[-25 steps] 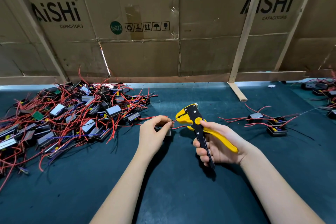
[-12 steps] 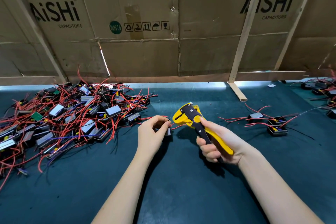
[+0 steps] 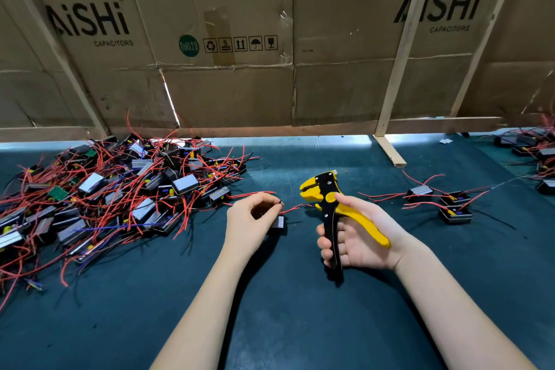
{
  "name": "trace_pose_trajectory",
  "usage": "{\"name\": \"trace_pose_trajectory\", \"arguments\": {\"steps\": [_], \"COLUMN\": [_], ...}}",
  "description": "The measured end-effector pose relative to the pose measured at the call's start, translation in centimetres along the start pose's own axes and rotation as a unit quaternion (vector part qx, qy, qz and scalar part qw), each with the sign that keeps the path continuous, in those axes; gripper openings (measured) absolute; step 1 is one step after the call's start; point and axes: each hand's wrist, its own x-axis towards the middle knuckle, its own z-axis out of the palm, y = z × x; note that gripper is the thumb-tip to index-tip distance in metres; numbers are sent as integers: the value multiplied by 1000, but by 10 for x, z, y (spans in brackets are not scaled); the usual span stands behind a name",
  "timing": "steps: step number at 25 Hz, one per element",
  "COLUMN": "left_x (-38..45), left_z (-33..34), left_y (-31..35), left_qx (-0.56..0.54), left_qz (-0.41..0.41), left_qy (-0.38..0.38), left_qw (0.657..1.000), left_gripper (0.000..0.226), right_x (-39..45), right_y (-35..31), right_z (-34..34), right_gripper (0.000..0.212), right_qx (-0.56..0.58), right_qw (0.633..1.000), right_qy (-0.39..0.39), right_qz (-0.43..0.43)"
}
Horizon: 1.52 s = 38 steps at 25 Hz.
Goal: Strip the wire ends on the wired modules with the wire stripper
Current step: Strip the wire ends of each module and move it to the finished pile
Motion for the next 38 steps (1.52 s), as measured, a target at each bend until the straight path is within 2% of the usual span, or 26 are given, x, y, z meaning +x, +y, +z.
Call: {"name": "trace_pose_trajectory", "arguments": {"steps": [3,9,24,27,32,34,36,38], "left_x": [0,3,2,3,2,3,5,4], "left_z": [0,3,0,0,0,-6,-14,-18], "left_y": [0,5,4,3,1,1,-1,1], "left_qx": [6,19,23,22,37,70,185,267], "left_qz": [14,13,-2,0,25,40,72,98], "left_qy": [-8,-27,-49,-52,-57,-97,-141,-121], "left_qw": [1000,999,999,998,997,992,970,951], "left_gripper": [8,11,11,14,9,10,23,27], "right_x": [0,-2,-1,0,1,0,-1,-1], "right_y": [-1,-4,-1,-3,2,2,0,0], "right_z": [1,2,10,12,11,10,10,10], "right_gripper": [57,59,60,59,59,56,55,53], "right_qx": [-52,-94,-141,-133,-17,47,82,76], "right_qw": [998,993,989,989,999,997,994,995], "right_qy": [-43,-64,12,62,43,59,70,69], "right_qz": [16,32,33,20,-10,-11,-12,-6]}}
